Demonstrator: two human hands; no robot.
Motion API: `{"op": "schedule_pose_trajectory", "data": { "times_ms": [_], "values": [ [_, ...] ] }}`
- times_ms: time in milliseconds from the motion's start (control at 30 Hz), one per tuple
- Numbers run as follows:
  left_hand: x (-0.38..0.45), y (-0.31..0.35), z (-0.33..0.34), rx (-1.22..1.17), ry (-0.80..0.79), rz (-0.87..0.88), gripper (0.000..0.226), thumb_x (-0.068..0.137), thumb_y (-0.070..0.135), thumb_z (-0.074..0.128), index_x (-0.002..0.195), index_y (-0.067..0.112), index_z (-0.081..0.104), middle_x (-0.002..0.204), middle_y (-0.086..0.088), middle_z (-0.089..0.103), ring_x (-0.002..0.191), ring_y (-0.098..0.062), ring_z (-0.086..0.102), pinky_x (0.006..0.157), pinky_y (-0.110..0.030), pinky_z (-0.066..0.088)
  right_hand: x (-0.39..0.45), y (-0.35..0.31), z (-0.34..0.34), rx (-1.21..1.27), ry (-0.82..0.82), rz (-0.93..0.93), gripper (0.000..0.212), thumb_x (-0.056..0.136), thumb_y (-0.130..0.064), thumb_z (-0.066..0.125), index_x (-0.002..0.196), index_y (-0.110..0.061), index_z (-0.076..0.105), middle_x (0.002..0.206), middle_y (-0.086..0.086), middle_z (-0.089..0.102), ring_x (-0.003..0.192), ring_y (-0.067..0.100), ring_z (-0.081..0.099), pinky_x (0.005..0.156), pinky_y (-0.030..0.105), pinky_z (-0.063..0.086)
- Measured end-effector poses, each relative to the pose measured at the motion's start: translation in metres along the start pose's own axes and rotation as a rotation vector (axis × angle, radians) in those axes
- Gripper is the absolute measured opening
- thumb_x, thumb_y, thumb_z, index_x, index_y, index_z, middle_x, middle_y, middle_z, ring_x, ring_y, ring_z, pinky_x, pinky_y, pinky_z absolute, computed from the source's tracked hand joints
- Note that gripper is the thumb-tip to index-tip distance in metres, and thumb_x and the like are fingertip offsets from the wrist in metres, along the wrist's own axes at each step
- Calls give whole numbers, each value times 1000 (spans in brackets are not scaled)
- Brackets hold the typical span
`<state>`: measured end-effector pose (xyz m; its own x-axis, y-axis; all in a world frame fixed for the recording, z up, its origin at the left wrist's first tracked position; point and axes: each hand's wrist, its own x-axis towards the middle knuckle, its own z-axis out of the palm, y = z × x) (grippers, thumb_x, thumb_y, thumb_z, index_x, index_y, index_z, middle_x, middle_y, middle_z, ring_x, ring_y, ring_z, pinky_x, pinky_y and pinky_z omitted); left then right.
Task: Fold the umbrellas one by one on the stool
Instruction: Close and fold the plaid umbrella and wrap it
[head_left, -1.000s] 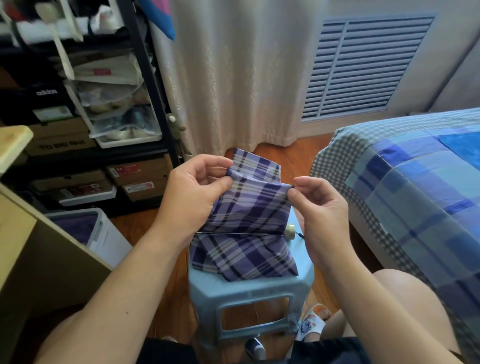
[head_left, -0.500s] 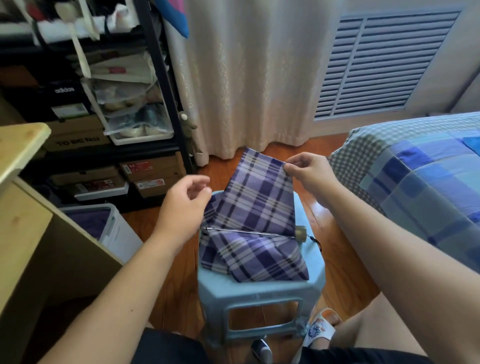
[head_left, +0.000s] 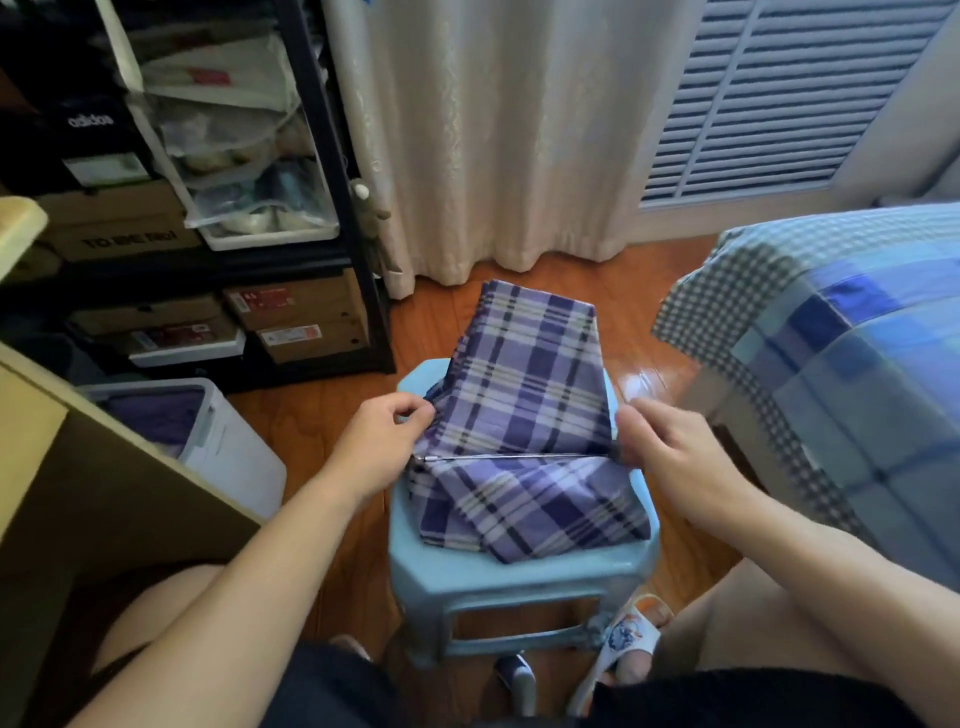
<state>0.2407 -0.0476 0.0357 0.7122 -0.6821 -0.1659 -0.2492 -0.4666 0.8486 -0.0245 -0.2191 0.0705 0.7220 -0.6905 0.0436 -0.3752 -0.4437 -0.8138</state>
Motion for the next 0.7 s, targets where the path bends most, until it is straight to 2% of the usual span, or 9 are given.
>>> {"op": "schedule_pose_trajectory", "data": {
  "times_ms": [67,133,200,267,400,467,533,600,700],
  "values": [
    [0,0,5,86,33,-35,17,98,23,66,88,15,76,90,-3,75,85,-18,65,72,-31,43,-23,13,-1,-57,-277,15,37,89,-58,64,108,-27,62,100,-15,70,91,4,67,79,36,56],
    [-3,5,6,150,47,-81,19,100,25,64,92,13,77,92,-2,73,89,-21,64,73,-29,39,-31,22,0,-90,-325,-15,56,88,-36,79,138,-32,52,127,-18,65,109,7,68,92,33,56],
    [-5,5,5,90,23,-157,20,100,26,65,91,13,77,91,-4,73,88,-23,64,72,-30,41,-34,22,4,-19,-165,-24,55,89,-11,79,137,-28,58,126,-14,68,105,12,70,92,38,57],
    [-14,3,3,-45,18,-195,18,99,26,66,87,16,73,85,-3,72,80,-23,63,67,-30,44,-37,12,1,163,-38,6,41,92,-1,72,126,-24,66,103,-4,76,90,13,73,82,40,61],
    [-61,1,-12,-26,241,27,3,97,21,66,94,20,64,94,5,64,84,-6,59,69,-18,45,-35,-24,-7,687,50,215,25,98,-6,63,119,-18,69,97,12,77,90,28,74,81,43,58],
    [-85,1,-17,-93,160,140,11,95,10,66,101,19,64,101,3,64,93,-4,59,79,-15,47,-28,-35,-12,864,15,317,20,99,-12,60,117,-15,70,105,12,75,93,26,71,83,42,56],
    [-95,-1,-16,-71,-29,220,28,93,6,68,114,24,64,117,7,62,106,2,58,92,-13,45,-23,-41,-17,992,-85,334,27,99,-19,59,125,-15,67,118,12,72,102,26,70,87,42,56],
    [-94,-5,-10,50,-129,260,45,94,10,70,131,31,58,130,17,52,116,14,49,95,-1,35,-19,-43,-22,1010,-124,286,42,95,-18,61,137,-18,61,127,11,70,107,25,70,90,41,54],
    [-83,-15,-1,110,-63,236,53,94,27,71,144,29,52,137,13,47,126,2,44,103,-9,30,-19,-41,-23,982,-98,189,64,87,-9,66,147,-24,52,132,10,68,114,27,70,87,38,58]
  ]
}}
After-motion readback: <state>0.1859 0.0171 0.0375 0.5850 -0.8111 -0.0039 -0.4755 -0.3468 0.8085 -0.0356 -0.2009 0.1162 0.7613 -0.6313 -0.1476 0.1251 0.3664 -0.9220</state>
